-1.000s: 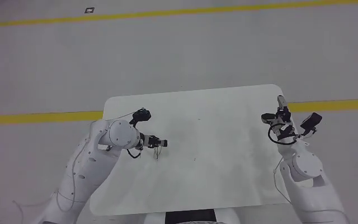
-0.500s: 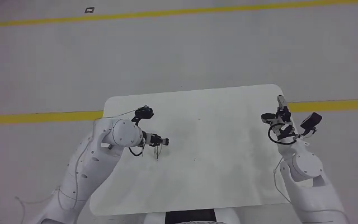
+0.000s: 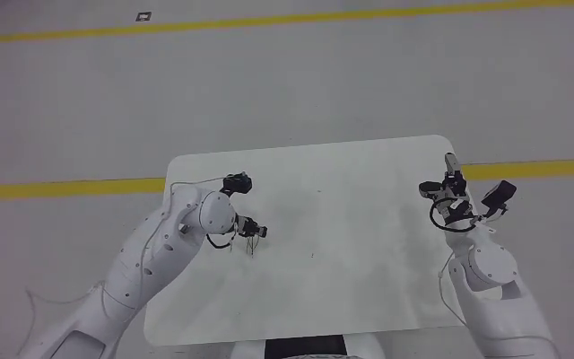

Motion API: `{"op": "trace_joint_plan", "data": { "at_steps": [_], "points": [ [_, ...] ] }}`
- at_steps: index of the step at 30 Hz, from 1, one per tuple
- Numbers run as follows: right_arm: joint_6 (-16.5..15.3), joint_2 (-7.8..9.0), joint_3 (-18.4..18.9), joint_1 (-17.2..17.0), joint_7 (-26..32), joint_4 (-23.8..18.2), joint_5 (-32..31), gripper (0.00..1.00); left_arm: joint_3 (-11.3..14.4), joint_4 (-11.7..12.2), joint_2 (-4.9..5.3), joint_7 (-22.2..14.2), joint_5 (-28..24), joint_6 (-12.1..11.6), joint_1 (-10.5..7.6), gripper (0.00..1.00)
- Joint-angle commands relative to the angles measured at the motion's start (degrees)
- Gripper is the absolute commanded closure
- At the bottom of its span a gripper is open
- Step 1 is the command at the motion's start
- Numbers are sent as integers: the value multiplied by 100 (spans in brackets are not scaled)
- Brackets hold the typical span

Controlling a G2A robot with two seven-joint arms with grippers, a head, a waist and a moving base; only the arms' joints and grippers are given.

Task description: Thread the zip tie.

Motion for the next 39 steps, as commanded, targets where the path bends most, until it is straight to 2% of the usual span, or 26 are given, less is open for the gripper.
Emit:
{"op": "trace_joint_plan", "data": {
  "at_steps": [1, 3, 15, 17, 21, 28, 34, 39],
  "points": [
    [0, 0, 0, 0, 0, 0, 0, 0, 111, 44, 32, 0, -134, 0, -68, 0],
    [0, 0, 0, 0, 0, 0, 0, 0, 184, 29, 53, 0, -304, 0, -113, 0],
    [0, 0, 0, 0, 0, 0, 0, 0, 184, 29, 53, 0, -304, 0, -113, 0],
    [0, 0, 0, 0, 0, 0, 0, 0, 205, 20, 52, 73, -264, 0, -69, 0],
    [0, 0, 0, 0, 0, 0, 0, 0, 257, -15, 59, 0, -192, 0, -52, 0],
    [0, 0, 0, 0, 0, 0, 0, 0, 358, 160, 93, 0, -293, 0, -128, 0],
    [0, 0, 0, 0, 0, 0, 0, 0, 495, 424, 104, 0, -306, 0, -298, 0],
    [0, 0, 0, 0, 0, 0, 0, 0, 552, 494, 105, 0, -331, 0, -395, 0]
  ]
}}
